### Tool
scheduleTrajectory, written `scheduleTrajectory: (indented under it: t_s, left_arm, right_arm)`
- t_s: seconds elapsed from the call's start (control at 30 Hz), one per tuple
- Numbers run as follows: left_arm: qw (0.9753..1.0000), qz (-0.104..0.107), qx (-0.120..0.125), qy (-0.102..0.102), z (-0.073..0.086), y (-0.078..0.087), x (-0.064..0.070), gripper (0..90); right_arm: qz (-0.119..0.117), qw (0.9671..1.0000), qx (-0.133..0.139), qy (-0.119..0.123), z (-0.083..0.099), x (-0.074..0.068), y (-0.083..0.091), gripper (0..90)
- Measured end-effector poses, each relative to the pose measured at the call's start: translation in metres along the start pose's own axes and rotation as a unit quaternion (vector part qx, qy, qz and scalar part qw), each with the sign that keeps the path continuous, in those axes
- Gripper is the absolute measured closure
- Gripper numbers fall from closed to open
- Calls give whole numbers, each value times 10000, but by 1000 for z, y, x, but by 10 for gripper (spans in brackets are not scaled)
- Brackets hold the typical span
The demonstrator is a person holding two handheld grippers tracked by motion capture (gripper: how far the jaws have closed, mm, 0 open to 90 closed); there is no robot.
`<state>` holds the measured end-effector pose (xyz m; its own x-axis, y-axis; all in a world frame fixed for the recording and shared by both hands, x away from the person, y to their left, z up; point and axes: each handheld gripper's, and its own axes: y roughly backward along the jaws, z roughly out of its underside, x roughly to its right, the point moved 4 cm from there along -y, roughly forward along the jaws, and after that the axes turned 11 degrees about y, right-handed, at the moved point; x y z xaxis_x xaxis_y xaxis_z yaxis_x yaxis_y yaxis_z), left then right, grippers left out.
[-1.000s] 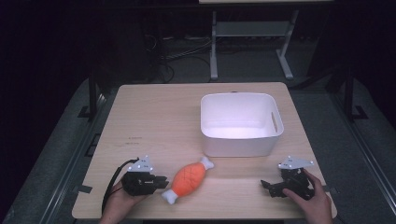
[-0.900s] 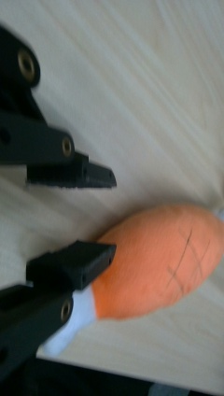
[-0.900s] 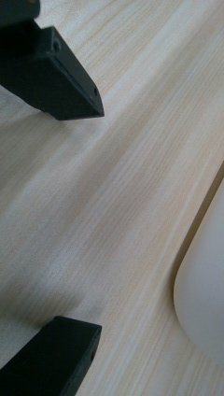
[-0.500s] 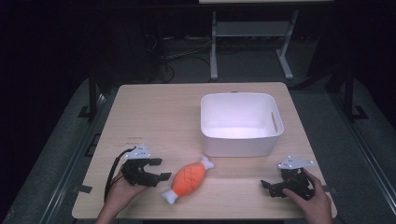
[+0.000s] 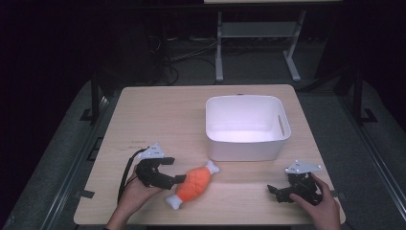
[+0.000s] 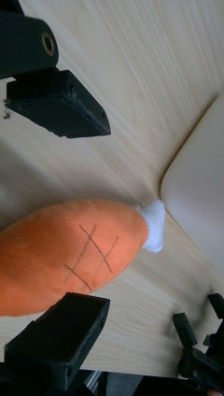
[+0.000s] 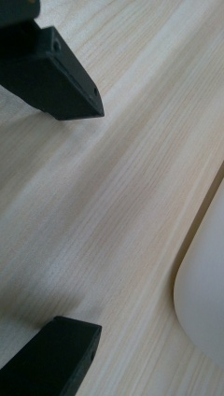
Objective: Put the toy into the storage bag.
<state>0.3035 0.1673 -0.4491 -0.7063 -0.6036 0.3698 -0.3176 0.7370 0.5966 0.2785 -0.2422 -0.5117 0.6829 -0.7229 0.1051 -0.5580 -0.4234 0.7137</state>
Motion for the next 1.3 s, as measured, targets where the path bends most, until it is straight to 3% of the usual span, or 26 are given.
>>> scheduleTrajectory:
  t_s: [0.2,0.4,0.97,1.3]
  left_arm:
    - [9998,56,-117,-115,-1,-13,7,135]
    - [9997,93,-197,-96,1,-23,8,135]
    - [9986,162,-494,-52,11,-42,9,136]
    - [9970,242,-717,-166,18,-51,17,147]
  right_arm:
    - [0,10000,-1,0,0,0,0,0]
    - [0,10000,-1,0,0,0,0,0]
    - [0,10000,0,-1,0,0,0,0]
    - [0,10000,-1,-2,0,0,0,0]
